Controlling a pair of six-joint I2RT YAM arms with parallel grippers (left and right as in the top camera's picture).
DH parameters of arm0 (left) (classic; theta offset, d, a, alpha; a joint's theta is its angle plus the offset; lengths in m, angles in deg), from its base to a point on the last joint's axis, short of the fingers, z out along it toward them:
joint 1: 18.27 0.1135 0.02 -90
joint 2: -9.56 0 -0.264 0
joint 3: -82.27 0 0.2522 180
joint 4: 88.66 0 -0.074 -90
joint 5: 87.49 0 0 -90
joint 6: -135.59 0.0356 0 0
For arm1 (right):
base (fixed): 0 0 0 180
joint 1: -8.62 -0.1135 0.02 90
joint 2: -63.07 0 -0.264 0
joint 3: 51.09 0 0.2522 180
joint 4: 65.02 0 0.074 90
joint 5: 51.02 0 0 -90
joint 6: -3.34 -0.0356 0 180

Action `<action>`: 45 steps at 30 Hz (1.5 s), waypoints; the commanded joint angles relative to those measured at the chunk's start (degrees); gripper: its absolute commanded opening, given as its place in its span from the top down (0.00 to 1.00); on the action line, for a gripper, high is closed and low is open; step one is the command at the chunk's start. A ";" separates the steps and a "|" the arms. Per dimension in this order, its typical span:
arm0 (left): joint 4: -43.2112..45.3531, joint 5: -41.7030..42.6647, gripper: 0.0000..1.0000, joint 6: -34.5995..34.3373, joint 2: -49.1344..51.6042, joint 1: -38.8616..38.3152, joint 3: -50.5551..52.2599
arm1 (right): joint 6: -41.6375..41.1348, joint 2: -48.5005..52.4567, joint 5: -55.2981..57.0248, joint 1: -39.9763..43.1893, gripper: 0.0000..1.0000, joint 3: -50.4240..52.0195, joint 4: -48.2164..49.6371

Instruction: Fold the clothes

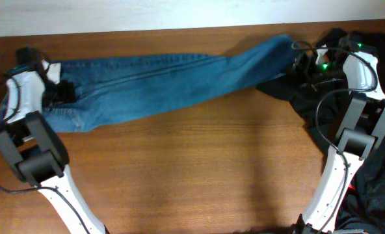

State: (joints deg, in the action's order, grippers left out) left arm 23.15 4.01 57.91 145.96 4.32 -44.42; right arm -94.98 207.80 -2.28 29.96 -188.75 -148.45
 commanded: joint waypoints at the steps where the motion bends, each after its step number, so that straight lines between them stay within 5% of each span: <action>1: -4.44 -0.31 0.17 -3.91 1.29 5.27 0.55 | 0.26 0.72 22.97 0.11 0.03 0.11 -5.31; 6: -7.43 0.44 0.17 -3.91 1.29 9.31 0.55 | -3.13 0.72 42.23 1.42 0.01 0.09 -8.90; 15: -7.74 5.40 0.20 -3.28 1.29 9.73 0.52 | -2.05 -1.25 36.85 3.74 0.01 -3.54 -8.09; 26: -7.50 5.38 0.21 -2.16 1.29 8.52 0.52 | 5.11 -12.57 28.98 -3.15 0.01 -18.88 -9.57; 45: -7.52 5.38 0.21 -2.19 1.29 8.52 0.52 | 4.68 -2.16 26.95 -7.82 0.01 -16.33 -4.20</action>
State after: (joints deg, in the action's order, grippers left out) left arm 16.22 9.80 56.03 145.85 12.71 -44.92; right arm -90.54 205.04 25.92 22.48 -205.21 -152.95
